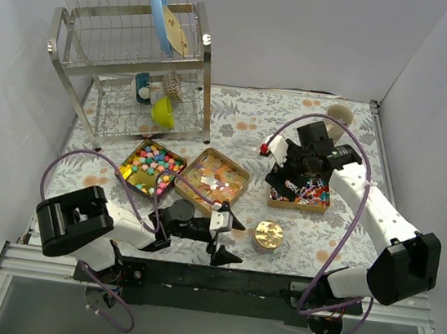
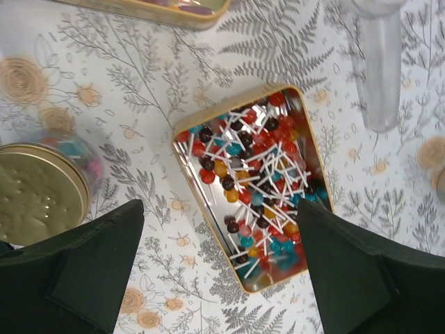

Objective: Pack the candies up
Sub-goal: Reset both arms

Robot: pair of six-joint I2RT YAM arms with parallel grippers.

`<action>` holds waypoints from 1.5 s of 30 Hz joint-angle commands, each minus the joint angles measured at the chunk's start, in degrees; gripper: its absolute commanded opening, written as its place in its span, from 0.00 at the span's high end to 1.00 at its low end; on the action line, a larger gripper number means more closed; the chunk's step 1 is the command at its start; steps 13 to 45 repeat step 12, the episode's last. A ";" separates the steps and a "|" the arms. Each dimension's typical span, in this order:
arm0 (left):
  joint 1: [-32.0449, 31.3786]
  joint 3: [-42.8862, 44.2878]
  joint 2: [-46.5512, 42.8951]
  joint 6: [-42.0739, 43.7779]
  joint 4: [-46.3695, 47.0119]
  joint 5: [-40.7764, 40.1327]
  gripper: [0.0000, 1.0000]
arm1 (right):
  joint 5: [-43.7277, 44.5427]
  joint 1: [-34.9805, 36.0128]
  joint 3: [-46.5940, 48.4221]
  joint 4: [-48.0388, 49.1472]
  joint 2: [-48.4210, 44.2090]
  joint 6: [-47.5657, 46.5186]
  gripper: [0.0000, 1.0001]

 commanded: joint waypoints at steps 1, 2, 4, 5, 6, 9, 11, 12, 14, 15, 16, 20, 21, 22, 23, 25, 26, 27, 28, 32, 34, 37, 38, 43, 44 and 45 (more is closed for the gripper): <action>0.17 6.39 -4.26 -1.06 -16.31 2.74 0.02 | 8.00 -0.55 -2.23 0.84 -3.62 7.38 0.02; 0.17 7.09 -5.22 -0.80 -17.55 1.69 0.02 | 8.70 -0.55 -3.11 1.01 -4.42 6.95 0.02; 0.17 9.55 -8.21 0.25 -22.55 -0.42 0.02 | 9.14 -0.72 -5.57 1.27 -6.26 6.51 0.02; 0.17 10.43 -9.26 0.69 -24.22 -1.65 0.02 | 9.58 -0.72 -6.19 1.45 -6.79 6.68 0.02; 0.26 11.22 -10.32 1.22 -27.98 -4.27 0.02 | 10.11 -0.81 -6.89 1.71 -7.41 7.03 0.02; 0.78 14.74 -14.80 3.59 -35.89 -8.84 0.02 | 11.17 -1.51 -9.44 1.72 -9.78 6.51 0.02; 1.40 18.24 -17.00 3.95 -39.95 -11.93 0.02 | 10.82 -2.30 -11.28 1.45 -11.45 6.50 0.02; 2.71 19.57 -17.53 3.86 -43.28 -13.94 0.02 | 10.64 -2.57 -11.72 1.19 -11.98 7.03 0.02; 2.71 19.57 -17.53 3.86 -43.28 -13.94 0.02 | 10.64 -2.57 -11.72 1.19 -11.98 7.03 0.02; 2.71 19.57 -17.53 3.86 -43.28 -13.94 0.02 | 10.64 -2.57 -11.72 1.19 -11.98 7.03 0.02; 2.71 19.57 -17.53 3.86 -43.28 -13.94 0.02 | 10.64 -2.57 -11.72 1.19 -11.98 7.03 0.02; 2.71 19.57 -17.53 3.86 -43.28 -13.94 0.02 | 10.64 -2.57 -11.72 1.19 -11.98 7.03 0.02; 2.71 19.57 -17.53 3.86 -43.28 -13.94 0.02 | 10.64 -2.57 -11.72 1.19 -11.98 7.03 0.02; 2.71 19.57 -17.53 3.86 -43.28 -13.94 0.02 | 10.64 -2.57 -11.72 1.19 -11.98 7.03 0.02; 2.71 19.57 -17.53 3.86 -43.28 -13.94 0.02 | 10.64 -2.57 -11.72 1.19 -11.98 7.03 0.02; 2.71 19.57 -17.53 3.86 -43.28 -13.94 0.02 | 10.64 -2.57 -11.72 1.19 -11.98 7.03 0.02; 2.71 19.57 -17.53 3.86 -43.28 -13.94 0.02 | 10.64 -2.57 -11.72 1.19 -11.98 7.03 0.02; 2.71 19.57 -17.53 3.86 -43.28 -13.94 0.02 | 10.64 -2.57 -11.72 1.19 -11.98 7.03 0.02; 2.71 19.57 -17.53 3.86 -43.28 -13.94 0.02 | 10.64 -2.57 -11.72 1.19 -11.98 7.03 0.02; 2.71 19.57 -17.53 3.86 -43.28 -13.94 0.02 | 10.64 -2.57 -11.72 1.19 -11.98 7.03 0.02; 2.71 19.57 -17.53 3.86 -43.28 -13.94 0.02 | 10.64 -2.57 -11.72 1.19 -11.98 7.03 0.02; 2.71 19.57 -17.53 3.86 -43.28 -13.94 0.02 | 10.64 -2.57 -11.72 1.19 -11.98 7.03 0.02; 2.71 19.57 -17.53 3.86 -43.28 -13.94 0.02 | 10.64 -2.57 -11.72 1.19 -11.98 7.03 0.02; 2.71 19.57 -17.53 3.86 -43.28 -13.94 0.02 | 10.64 -2.57 -11.72 1.19 -11.98 7.03 0.02; 2.71 19.57 -17.53 3.86 -43.28 -13.94 0.02 | 10.64 -2.57 -11.72 1.19 -11.98 7.03 0.02; 2.71 19.57 -17.53 3.86 -43.28 -13.94 0.02 | 10.64 -2.57 -11.72 1.19 -11.98 7.03 0.02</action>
